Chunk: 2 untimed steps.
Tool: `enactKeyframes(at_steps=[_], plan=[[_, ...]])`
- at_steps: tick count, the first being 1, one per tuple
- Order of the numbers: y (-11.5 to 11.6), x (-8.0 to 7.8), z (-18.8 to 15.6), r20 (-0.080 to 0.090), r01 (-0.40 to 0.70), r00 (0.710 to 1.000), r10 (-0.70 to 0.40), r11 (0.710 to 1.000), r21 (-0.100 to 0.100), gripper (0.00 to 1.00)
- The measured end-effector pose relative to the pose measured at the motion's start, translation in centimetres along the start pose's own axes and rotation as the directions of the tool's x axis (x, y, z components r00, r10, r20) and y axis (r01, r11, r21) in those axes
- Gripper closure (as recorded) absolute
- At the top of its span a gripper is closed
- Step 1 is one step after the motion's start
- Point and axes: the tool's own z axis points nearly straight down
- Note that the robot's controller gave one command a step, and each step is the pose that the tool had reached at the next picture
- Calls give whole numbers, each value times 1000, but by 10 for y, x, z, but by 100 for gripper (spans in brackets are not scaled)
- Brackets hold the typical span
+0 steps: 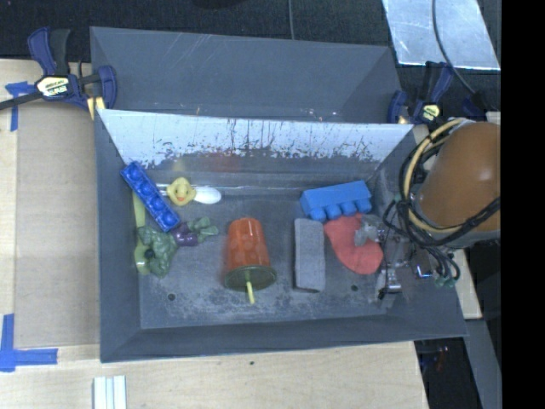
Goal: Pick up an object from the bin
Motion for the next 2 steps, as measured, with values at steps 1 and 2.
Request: enactKeyframes(at_steps=[1,2], plan=[[0,-2,-4,8,3,1000,-3,1000,1,0],[-8,-5,62,14,-200,980,200,980,0,0]])
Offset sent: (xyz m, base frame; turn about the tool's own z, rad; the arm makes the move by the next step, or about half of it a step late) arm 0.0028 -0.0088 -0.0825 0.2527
